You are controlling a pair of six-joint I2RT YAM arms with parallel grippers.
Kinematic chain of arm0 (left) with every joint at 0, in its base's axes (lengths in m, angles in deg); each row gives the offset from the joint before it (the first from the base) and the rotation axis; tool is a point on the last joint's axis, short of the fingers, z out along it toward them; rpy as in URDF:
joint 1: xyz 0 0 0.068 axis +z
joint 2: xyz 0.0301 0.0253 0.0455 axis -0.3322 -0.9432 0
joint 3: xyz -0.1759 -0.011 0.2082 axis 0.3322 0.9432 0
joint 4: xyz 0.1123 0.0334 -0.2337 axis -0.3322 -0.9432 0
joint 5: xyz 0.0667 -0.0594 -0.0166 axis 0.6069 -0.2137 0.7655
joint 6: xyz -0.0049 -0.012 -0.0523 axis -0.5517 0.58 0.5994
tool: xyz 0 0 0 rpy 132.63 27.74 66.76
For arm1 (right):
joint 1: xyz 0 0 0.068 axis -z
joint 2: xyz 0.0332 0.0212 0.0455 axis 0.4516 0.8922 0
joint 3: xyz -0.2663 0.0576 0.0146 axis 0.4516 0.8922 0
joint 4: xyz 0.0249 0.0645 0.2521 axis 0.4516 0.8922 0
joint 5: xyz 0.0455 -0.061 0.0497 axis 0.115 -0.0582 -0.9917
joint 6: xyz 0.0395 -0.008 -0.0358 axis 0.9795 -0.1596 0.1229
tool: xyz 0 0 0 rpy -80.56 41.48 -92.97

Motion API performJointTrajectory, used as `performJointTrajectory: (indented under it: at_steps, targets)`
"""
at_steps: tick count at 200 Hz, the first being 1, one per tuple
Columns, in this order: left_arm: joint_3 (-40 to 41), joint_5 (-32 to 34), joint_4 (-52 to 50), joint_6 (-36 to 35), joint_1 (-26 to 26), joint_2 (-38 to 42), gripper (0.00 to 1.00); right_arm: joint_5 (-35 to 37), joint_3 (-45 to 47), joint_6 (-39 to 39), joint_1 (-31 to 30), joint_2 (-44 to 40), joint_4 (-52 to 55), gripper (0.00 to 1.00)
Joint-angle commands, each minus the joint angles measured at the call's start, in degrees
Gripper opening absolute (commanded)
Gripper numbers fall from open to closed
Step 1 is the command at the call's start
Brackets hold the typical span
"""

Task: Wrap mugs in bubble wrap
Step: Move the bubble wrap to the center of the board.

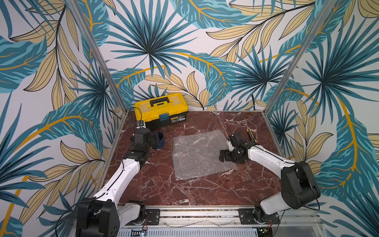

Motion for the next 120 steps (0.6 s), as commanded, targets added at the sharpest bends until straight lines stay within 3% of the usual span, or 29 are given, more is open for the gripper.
performJointTrajectory:
  at_steps: [1, 72, 120]
  targets:
    - [-3.3, 0.3, -4.2, 1.5, -0.2, -0.3, 1.0, -3.7, -1.1, 0.5, -1.2, 1.5, 4.1, 0.99]
    - [-7.3, 2.2, -10.0, 3.8, 0.7, -2.5, 1.0, -7.3, -2.2, 0.5, -4.7, 3.9, 5.9, 0.99]
    - [-6.2, 2.0, -10.6, 4.7, 1.4, -1.7, 1.0, -4.6, -4.2, 1.0, -8.0, 8.5, 3.6, 0.99]
